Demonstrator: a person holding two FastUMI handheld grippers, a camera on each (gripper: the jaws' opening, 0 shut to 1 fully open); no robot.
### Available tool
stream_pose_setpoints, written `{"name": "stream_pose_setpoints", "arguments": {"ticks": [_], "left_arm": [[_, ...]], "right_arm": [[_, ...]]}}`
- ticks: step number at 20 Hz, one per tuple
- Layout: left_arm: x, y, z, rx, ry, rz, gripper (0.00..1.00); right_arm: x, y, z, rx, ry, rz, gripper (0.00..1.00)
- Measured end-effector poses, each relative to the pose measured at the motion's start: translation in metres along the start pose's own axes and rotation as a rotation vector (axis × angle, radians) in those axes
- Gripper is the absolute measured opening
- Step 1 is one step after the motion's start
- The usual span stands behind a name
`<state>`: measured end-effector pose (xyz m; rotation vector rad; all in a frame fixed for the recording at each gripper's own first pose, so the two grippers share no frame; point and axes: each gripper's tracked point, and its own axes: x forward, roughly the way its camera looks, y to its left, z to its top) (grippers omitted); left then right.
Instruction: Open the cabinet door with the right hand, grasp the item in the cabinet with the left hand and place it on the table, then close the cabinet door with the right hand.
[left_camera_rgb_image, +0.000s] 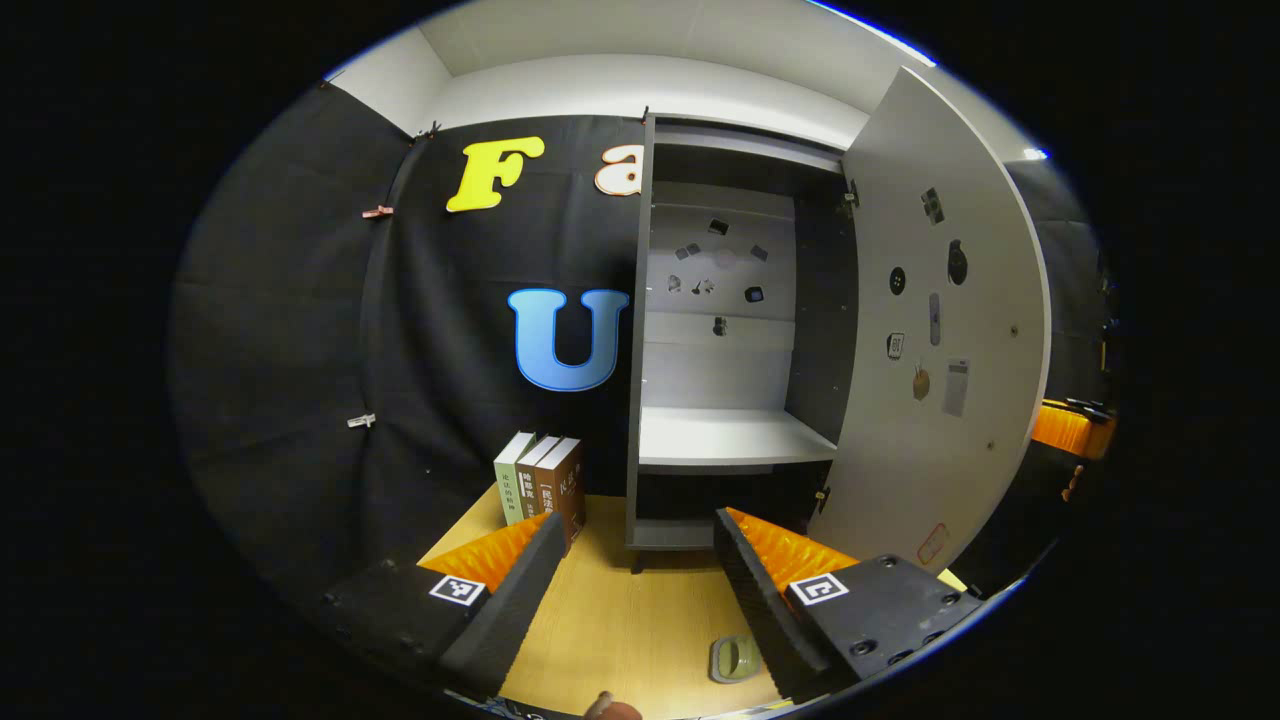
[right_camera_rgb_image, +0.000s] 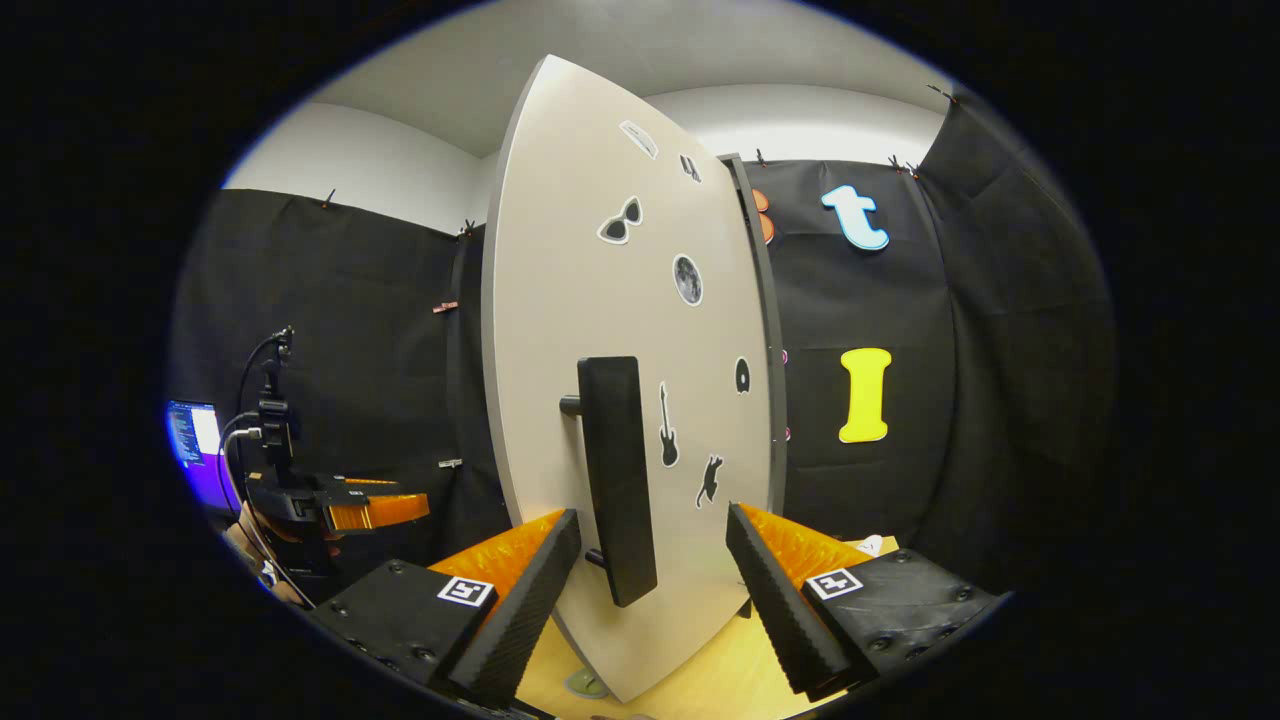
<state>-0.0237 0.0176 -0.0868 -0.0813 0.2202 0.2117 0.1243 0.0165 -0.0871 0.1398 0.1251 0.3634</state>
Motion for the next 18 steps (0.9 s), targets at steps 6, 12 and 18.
{"name": "stream_pose_setpoints", "arguments": {"ticks": [6,12,18], "left_arm": [[0.022,0.042,0.016,0.016,-0.029,-0.068,0.93],[0.037,0.060,0.032,0.060,-0.054,-0.136,0.95],[0.049,0.023,0.025,0.062,-0.044,-0.230,0.95]], "right_arm": [[0.053,0.055,-0.013,0.019,-0.019,-0.029,0.97],[0.080,0.119,-0.025,-0.019,-0.037,0.023,0.98],[0.057,0.075,-0.013,-0.068,-0.061,-0.123,0.98]]}}
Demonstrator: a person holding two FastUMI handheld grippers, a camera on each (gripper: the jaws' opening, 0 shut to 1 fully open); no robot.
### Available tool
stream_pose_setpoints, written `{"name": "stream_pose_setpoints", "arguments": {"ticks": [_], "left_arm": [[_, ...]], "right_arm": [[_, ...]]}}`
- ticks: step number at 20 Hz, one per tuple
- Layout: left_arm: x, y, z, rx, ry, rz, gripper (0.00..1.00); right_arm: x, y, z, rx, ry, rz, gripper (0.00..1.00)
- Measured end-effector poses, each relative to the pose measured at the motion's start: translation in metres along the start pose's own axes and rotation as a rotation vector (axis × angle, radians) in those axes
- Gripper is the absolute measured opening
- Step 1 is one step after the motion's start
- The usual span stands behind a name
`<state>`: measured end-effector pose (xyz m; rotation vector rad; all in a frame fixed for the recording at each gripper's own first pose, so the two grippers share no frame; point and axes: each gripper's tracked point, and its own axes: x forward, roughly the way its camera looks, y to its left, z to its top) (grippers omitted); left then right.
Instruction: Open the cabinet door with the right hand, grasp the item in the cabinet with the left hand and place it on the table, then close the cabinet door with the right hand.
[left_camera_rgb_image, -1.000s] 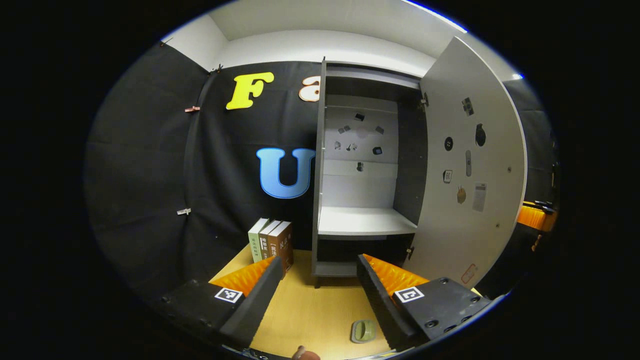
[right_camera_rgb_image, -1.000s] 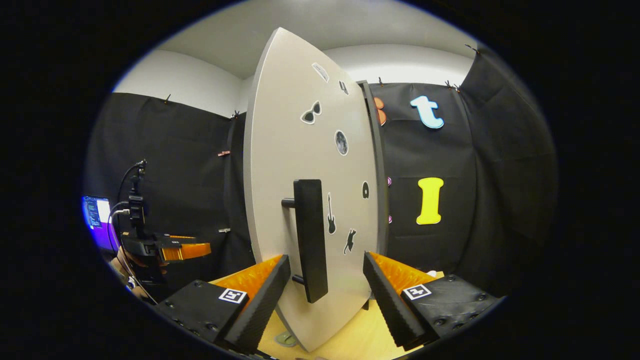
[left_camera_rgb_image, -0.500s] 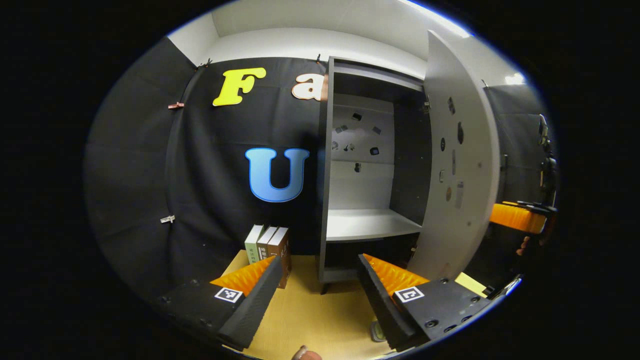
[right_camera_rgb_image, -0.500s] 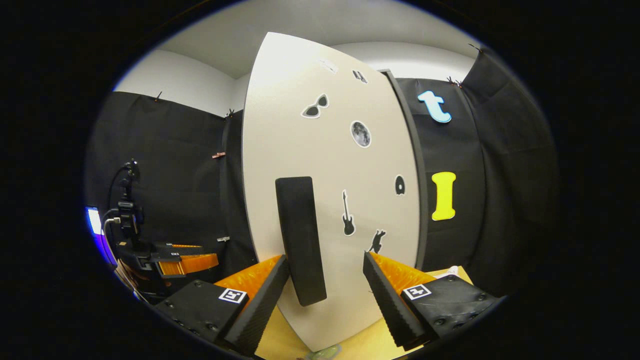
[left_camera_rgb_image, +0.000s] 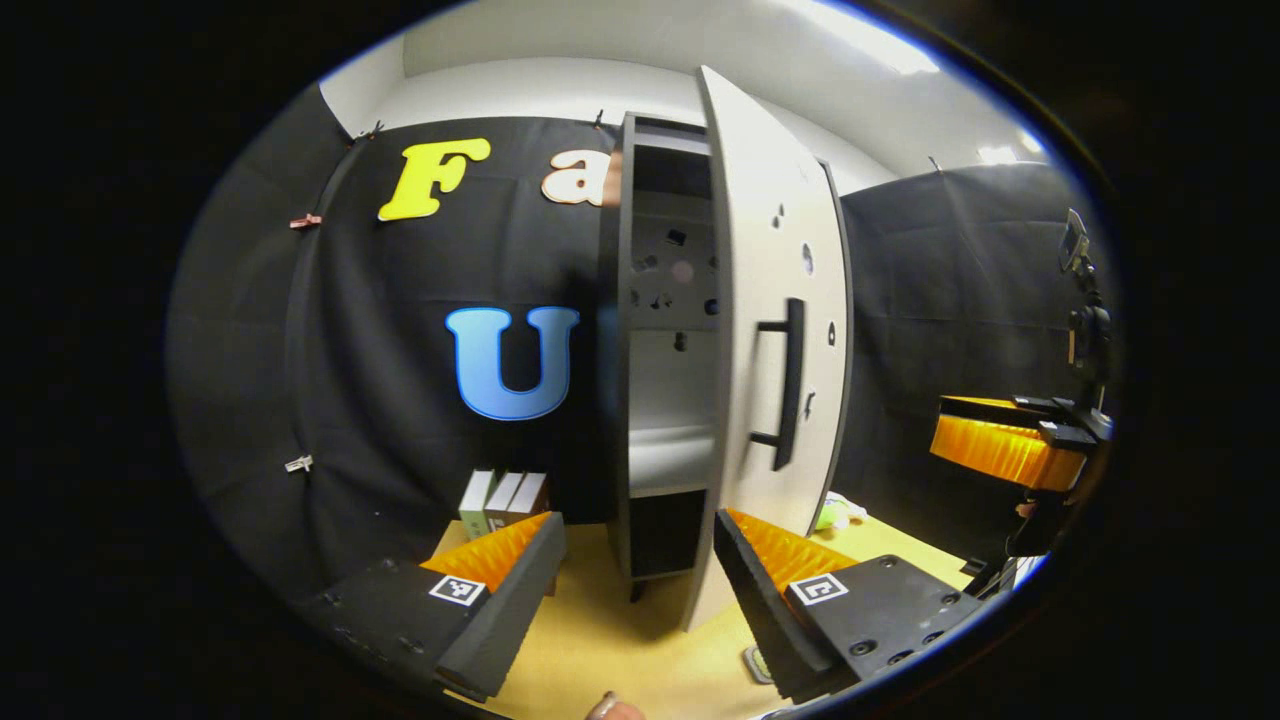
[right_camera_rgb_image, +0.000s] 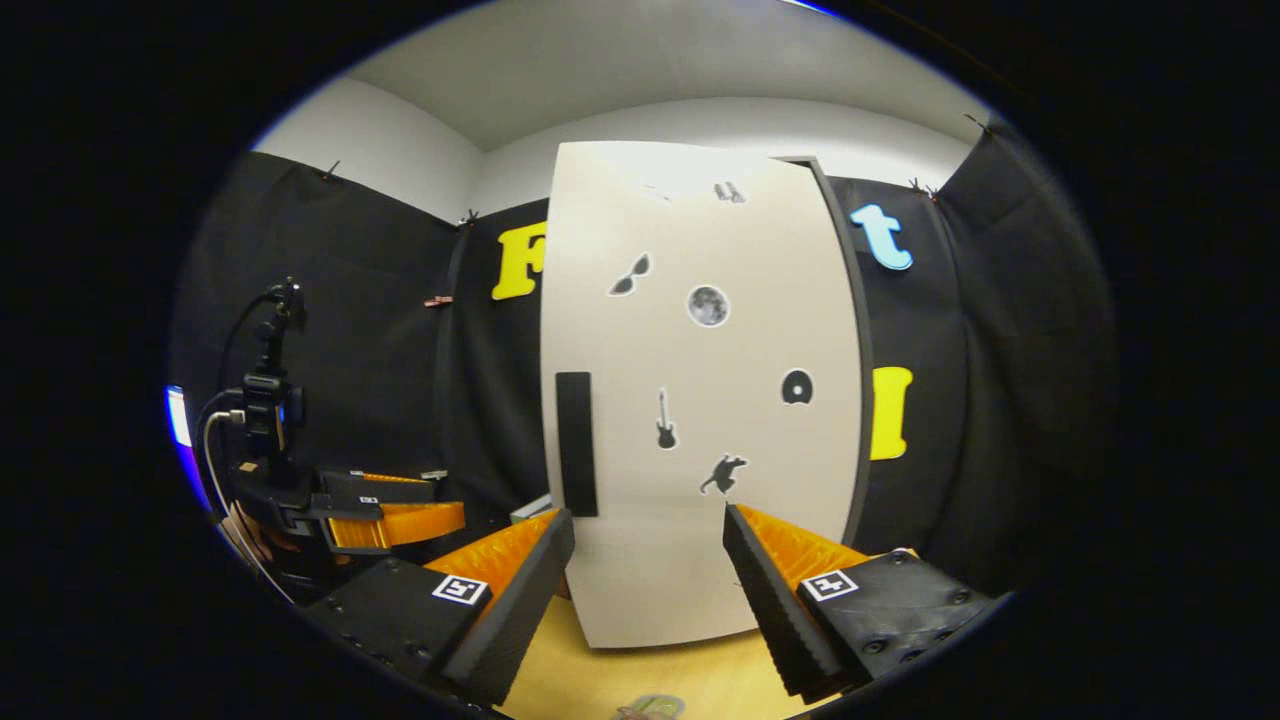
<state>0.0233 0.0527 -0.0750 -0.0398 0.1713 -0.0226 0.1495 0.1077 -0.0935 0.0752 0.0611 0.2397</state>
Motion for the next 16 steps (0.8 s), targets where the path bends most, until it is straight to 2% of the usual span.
{"name": "stream_pose_setpoints", "arguments": {"ticks": [3,6,7,11,16], "left_arm": [[0.012,-0.033,0.005,-0.038,-0.015,-0.060,0.93],[0.015,-0.056,0.010,-0.061,-0.032,-0.081,0.94],[0.016,-0.065,0.011,-0.070,-0.032,-0.087,0.92],[0.013,-0.088,0.016,-0.074,-0.039,-0.088,0.95],[0.007,-0.105,0.033,-0.052,-0.084,-0.062,0.95]], "right_arm": [[-0.005,-0.031,0.006,-0.019,-0.024,-0.099,0.98],[-0.017,-0.050,0.016,-0.036,-0.057,-0.140,0.98],[-0.022,-0.055,0.019,-0.050,-0.063,-0.139,0.98],[-0.034,-0.072,0.031,-0.103,-0.102,-0.135,0.98],[-0.041,-0.081,0.031,-0.073,-0.088,-0.121,0.98]]}}
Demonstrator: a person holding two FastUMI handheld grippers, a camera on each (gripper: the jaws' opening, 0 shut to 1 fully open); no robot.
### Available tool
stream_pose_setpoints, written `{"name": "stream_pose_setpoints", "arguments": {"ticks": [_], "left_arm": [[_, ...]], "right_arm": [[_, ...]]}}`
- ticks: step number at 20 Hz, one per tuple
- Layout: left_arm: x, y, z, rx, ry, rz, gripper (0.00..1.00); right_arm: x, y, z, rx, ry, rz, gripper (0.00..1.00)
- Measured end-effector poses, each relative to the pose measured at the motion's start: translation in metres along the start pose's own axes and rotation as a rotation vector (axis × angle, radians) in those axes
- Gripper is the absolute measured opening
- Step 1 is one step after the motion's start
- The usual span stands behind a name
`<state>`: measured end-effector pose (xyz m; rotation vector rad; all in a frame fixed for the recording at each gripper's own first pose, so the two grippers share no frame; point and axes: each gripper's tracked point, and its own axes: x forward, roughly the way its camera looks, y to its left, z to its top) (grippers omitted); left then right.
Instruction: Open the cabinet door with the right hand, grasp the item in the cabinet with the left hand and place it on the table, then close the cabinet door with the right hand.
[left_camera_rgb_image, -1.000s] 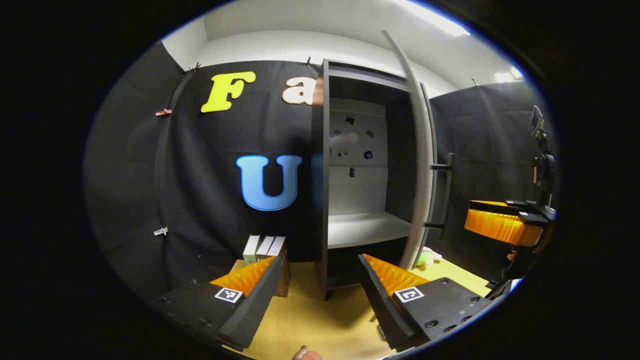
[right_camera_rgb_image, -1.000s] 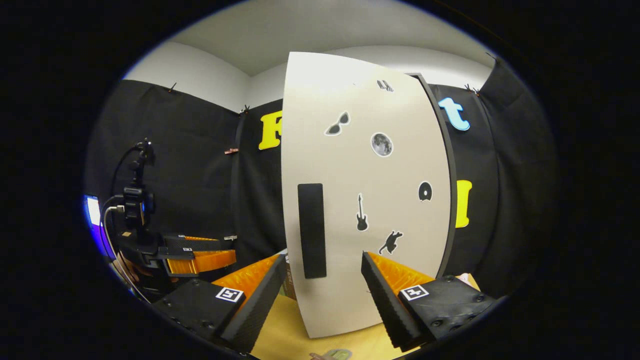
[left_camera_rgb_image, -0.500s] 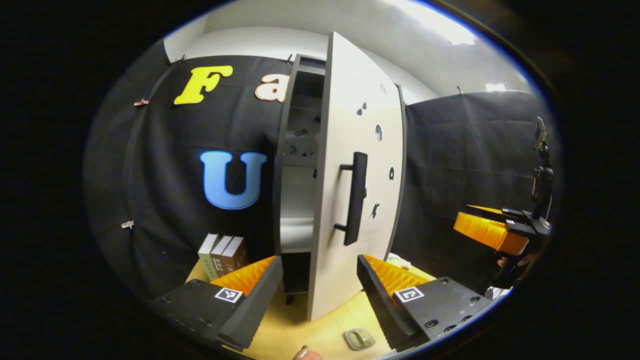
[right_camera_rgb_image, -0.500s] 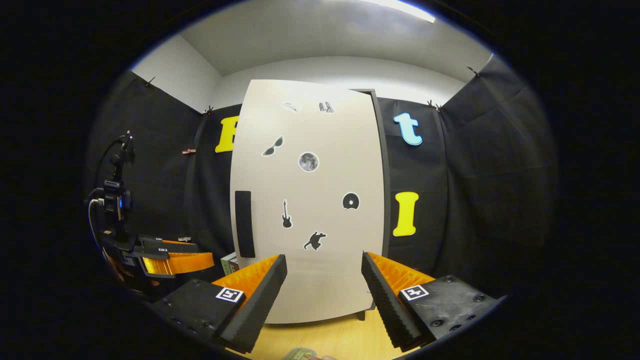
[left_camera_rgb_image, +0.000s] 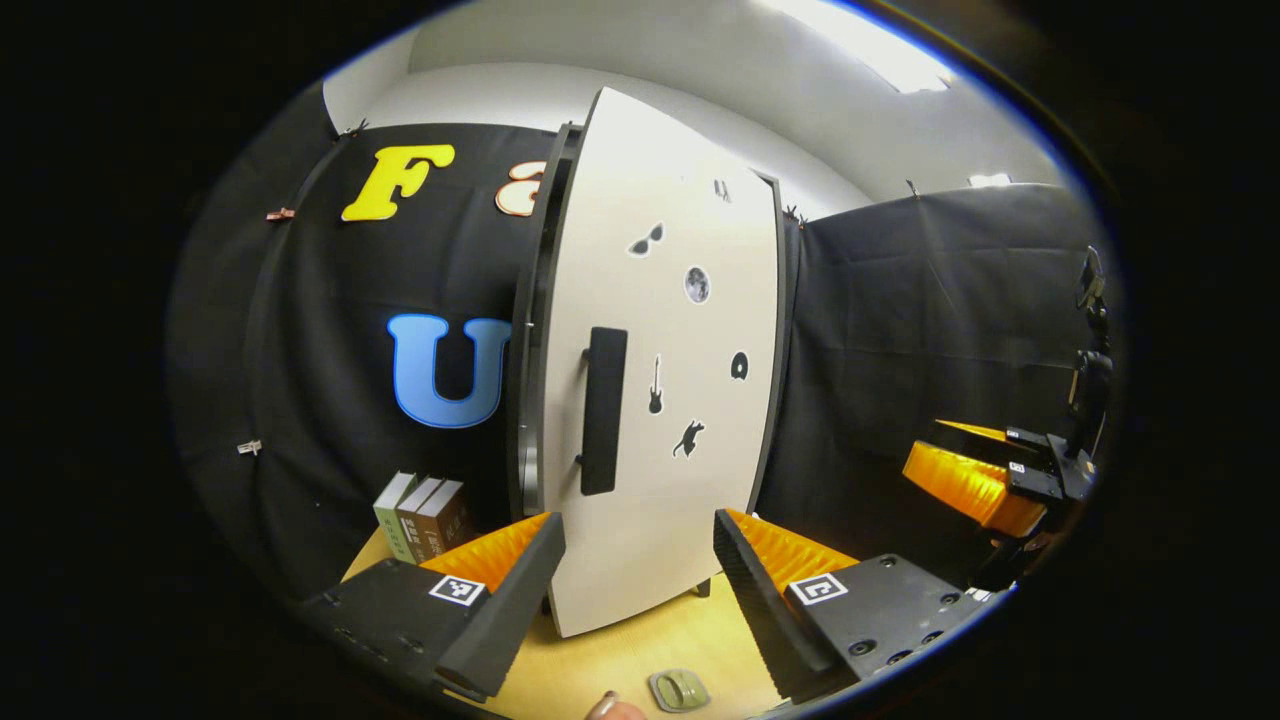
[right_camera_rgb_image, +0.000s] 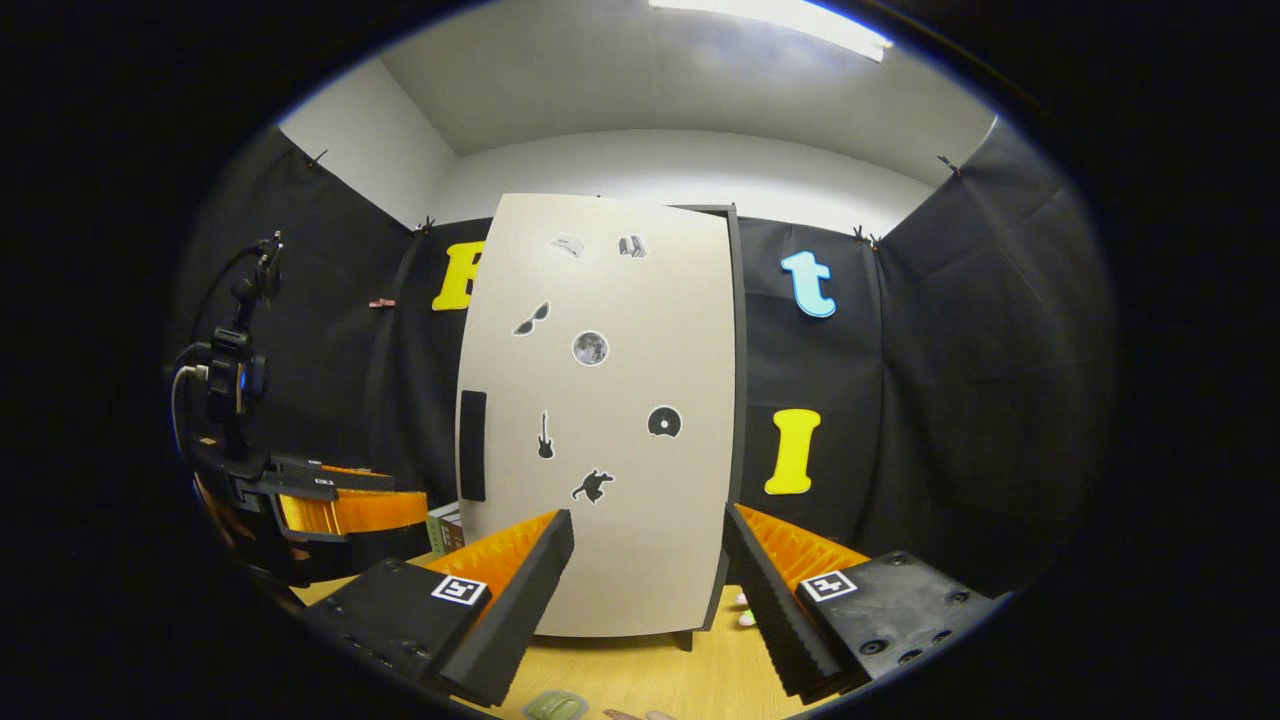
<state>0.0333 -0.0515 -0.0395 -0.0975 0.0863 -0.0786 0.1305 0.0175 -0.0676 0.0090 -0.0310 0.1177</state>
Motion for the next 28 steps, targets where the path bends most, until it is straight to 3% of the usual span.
{"name": "stream_pose_setpoints", "arguments": {"ticks": [11,18,28], "left_arm": [[0.005,-0.022,0.001,-0.002,-0.010,0.005,0.92],[0.000,-0.036,0.016,0.087,-0.078,-0.007,0.94],[-0.002,-0.029,0.019,0.045,-0.089,0.013,0.95]], "right_arm": [[0.006,-0.011,0.001,0.030,0.028,0.011,0.98],[0.007,-0.012,0.003,0.049,0.036,0.006,0.98],[0.006,-0.009,0.011,0.036,0.034,0.004,0.98]]}}
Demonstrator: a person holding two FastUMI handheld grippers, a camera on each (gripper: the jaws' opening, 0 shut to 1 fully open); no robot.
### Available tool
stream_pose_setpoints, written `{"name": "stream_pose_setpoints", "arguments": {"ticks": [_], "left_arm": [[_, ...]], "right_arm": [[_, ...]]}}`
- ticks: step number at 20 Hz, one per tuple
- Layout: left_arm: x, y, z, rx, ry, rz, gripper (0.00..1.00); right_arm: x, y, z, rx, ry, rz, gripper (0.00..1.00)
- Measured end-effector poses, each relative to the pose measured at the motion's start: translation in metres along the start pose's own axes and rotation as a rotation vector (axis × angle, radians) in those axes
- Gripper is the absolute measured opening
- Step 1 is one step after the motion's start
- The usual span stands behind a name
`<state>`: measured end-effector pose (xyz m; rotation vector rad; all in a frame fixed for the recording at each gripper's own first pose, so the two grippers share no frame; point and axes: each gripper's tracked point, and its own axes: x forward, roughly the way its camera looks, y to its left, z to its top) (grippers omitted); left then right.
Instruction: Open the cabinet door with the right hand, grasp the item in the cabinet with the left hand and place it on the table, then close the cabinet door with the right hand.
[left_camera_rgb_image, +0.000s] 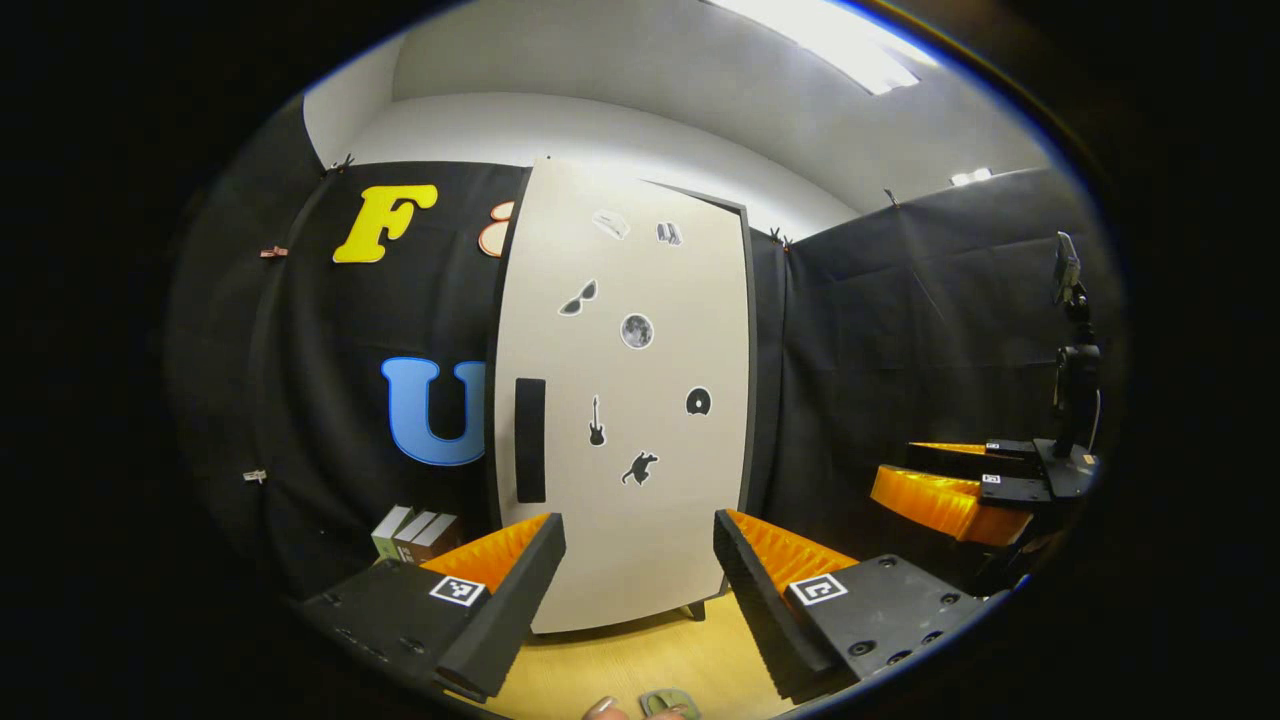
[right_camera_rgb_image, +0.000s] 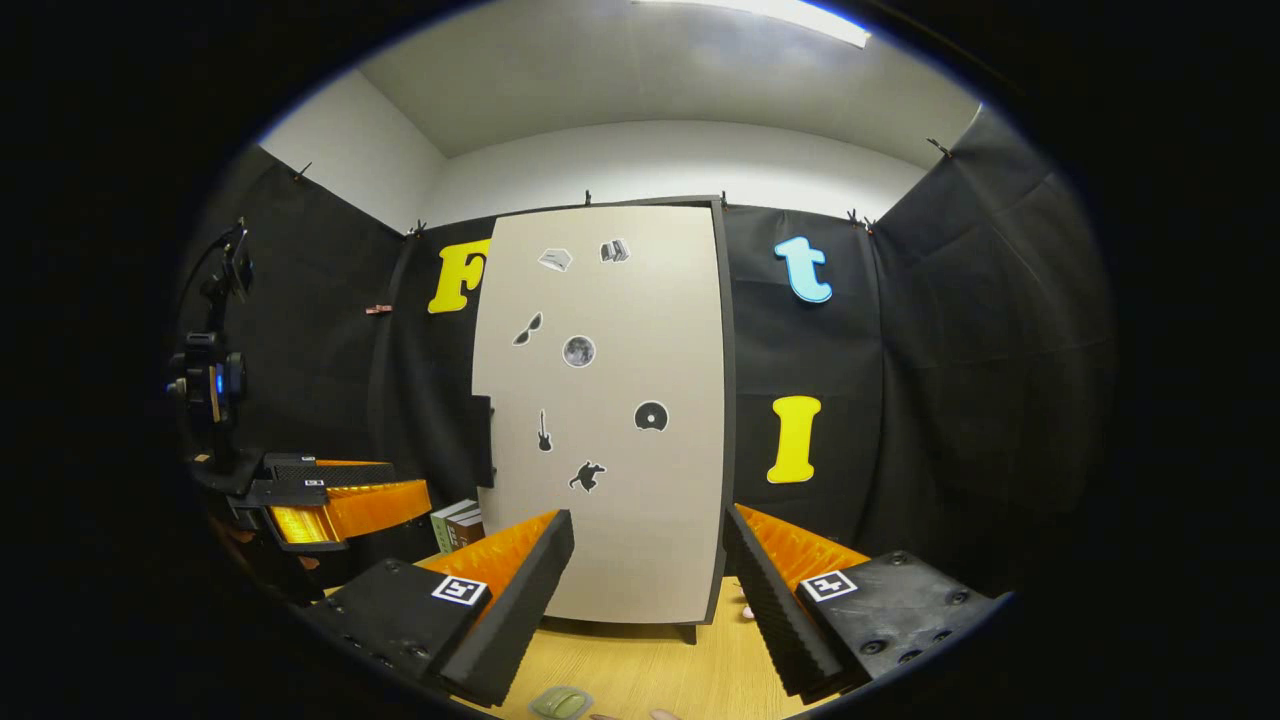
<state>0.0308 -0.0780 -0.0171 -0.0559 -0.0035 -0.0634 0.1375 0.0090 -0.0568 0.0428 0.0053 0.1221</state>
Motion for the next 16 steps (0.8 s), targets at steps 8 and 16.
{"name": "stream_pose_setpoints", "arguments": {"ticks": [8,16], "left_arm": [[0.001,0.006,0.011,0.005,-0.032,0.011,0.95],[0.005,0.006,0.013,0.011,-0.024,0.006,0.95]], "right_arm": [[0.002,0.002,0.009,-0.002,-0.022,0.001,0.98],[0.002,0.001,0.015,-0.008,-0.030,0.000,0.98]]}}
